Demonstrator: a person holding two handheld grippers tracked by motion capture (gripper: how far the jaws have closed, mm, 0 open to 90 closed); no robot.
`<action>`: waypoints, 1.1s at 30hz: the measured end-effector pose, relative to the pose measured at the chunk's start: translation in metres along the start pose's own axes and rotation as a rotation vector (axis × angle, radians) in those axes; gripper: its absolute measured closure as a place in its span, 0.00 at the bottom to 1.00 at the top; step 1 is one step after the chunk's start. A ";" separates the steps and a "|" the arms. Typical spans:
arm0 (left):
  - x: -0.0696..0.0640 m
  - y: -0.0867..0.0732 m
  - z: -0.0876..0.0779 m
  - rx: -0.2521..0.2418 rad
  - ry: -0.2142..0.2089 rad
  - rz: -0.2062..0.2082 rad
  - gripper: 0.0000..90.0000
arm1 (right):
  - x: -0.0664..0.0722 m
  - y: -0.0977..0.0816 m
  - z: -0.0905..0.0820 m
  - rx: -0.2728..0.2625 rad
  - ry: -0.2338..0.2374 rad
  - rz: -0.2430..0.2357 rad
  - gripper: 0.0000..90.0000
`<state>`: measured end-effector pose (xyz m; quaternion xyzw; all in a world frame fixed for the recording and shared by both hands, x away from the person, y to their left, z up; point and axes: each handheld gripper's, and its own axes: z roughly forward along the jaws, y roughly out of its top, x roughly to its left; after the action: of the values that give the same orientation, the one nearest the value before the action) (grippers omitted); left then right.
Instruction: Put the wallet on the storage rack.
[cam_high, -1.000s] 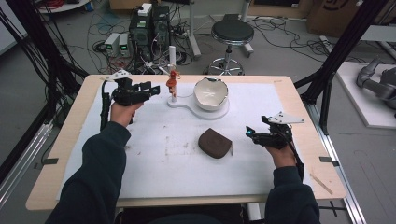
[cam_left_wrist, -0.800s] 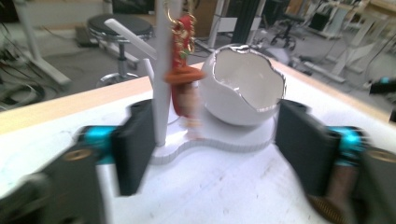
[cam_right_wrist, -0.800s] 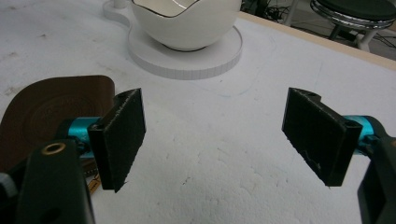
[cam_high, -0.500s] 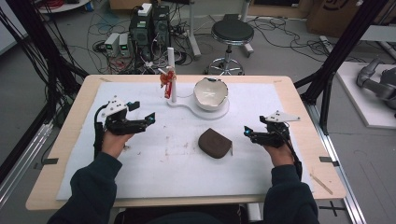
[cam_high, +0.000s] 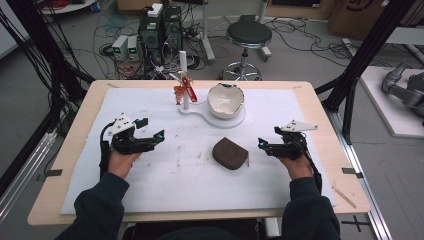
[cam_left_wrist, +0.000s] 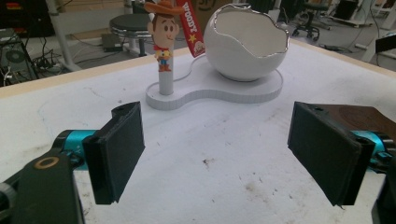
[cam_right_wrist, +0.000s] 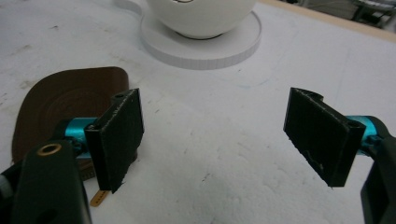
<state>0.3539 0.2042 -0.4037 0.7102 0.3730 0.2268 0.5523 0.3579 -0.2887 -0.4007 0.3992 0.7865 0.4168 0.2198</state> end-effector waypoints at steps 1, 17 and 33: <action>0.001 -0.001 0.001 0.003 0.001 0.001 0.20 | 0.000 -0.001 0.002 0.001 0.012 0.012 0.22; 0.011 -0.008 -0.002 -0.011 -0.027 -0.084 0.24 | 0.014 -0.009 0.031 0.096 0.221 0.042 0.22; 0.002 -0.013 0.008 0.050 -0.077 -0.078 0.27 | 0.026 -0.014 0.060 0.229 0.449 0.077 0.47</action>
<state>0.3574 0.2020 -0.4191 0.7168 0.3846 0.1681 0.5567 0.3773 -0.2428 -0.4458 0.3486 0.8418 0.4114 -0.0229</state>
